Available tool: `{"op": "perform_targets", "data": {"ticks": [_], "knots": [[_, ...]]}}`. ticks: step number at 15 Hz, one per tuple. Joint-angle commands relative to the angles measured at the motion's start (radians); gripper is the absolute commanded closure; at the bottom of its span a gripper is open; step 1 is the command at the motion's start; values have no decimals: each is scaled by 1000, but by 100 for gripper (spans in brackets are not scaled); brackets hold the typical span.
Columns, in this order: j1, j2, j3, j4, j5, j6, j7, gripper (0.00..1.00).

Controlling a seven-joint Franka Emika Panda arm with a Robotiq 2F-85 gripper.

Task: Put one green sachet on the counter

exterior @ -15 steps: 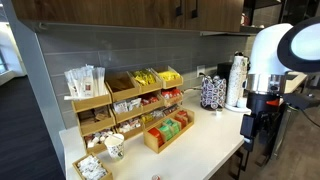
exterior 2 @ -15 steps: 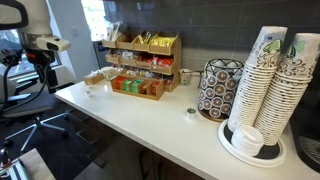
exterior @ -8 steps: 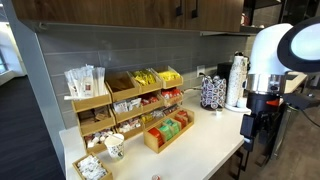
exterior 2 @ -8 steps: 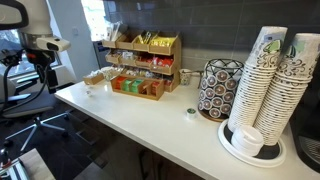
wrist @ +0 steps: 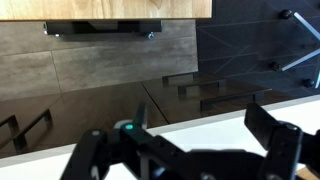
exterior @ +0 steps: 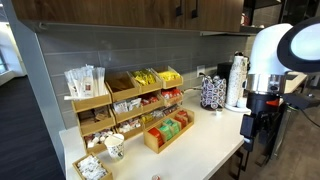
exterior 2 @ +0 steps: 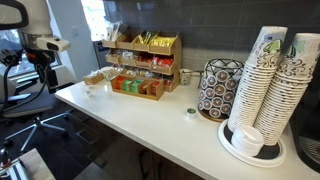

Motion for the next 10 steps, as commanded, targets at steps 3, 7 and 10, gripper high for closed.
{"op": "perform_targets", "data": {"ticks": [3, 7, 10], "knots": [[-15, 13, 17, 6, 17, 1, -16, 0], [-15, 79, 78, 1, 103, 190, 80, 0], [-9, 172, 140, 11, 200, 394, 215, 0]]}}
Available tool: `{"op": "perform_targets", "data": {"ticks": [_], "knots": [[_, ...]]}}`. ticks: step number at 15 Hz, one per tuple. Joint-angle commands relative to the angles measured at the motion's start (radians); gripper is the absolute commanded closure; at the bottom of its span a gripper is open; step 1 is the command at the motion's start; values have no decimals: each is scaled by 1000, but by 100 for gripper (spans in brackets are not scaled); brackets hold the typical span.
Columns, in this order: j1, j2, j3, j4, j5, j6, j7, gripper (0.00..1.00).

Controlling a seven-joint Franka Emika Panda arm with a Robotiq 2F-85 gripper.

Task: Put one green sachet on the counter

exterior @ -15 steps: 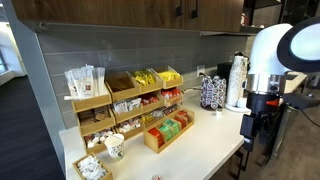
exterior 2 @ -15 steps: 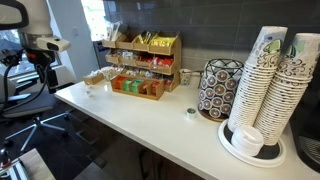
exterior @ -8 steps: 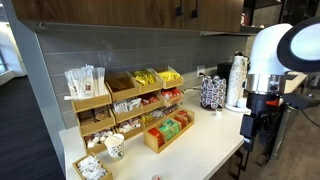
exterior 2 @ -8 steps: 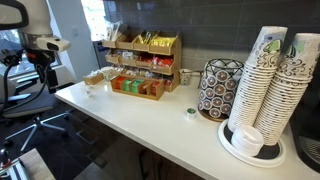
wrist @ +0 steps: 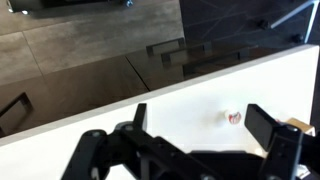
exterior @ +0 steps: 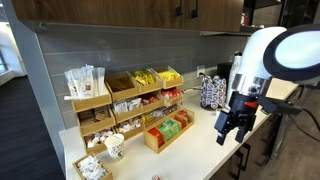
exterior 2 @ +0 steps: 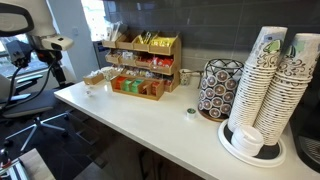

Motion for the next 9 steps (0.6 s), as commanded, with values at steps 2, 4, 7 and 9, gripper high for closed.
{"op": "perform_targets", "data": {"ticks": [2, 4, 7, 9], "knots": [[-10, 168, 99, 30, 112, 246, 217, 0], [8, 127, 76, 11, 78, 230, 196, 0], [10, 191, 96, 31, 81, 275, 257, 0], [8, 197, 95, 37, 82, 275, 261, 0]]}}
